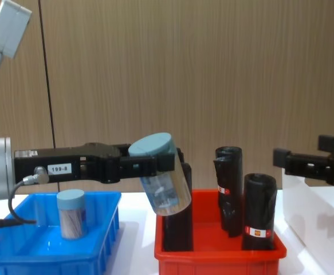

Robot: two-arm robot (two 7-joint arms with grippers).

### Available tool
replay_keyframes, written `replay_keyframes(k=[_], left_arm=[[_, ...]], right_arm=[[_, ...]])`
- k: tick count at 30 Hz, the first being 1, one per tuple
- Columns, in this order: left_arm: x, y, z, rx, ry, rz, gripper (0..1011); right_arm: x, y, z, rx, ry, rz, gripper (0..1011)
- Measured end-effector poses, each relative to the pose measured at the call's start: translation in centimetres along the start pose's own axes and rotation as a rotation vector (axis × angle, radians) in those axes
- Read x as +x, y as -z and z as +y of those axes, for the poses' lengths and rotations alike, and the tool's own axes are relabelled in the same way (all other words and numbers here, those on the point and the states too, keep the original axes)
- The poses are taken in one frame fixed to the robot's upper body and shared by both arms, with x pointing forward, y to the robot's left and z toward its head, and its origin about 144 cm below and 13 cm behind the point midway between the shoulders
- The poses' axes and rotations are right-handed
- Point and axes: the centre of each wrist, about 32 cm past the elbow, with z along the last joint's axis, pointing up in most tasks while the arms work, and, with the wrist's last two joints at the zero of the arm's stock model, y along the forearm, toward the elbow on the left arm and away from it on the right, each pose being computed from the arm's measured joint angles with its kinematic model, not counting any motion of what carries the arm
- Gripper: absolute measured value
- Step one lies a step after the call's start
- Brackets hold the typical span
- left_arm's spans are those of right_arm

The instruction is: Pick the cotton swabs from the blue box and place them into the white box.

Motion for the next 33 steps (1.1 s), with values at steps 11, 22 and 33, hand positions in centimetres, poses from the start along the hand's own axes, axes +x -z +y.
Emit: replay_keyframes(k=[11,22,33], left_arm=[[0.0,0.0,0.0,-0.001,0.000,-0.001,665],[0.0,0.0,0.0,-0.001,0.000,-0.001,665],[0.0,0.0,0.0,0.000,0.000,-0.001,665]], right_arm=[[0.7,-0.8,0.9,-0.036,-0.175,-0.036,1002],[0.6,-1.0,3.1,-0.067,-0.266,-0.054,1001],[0.2,-0.8,5.1,-0.087,-0.332,-0.066,1002]])
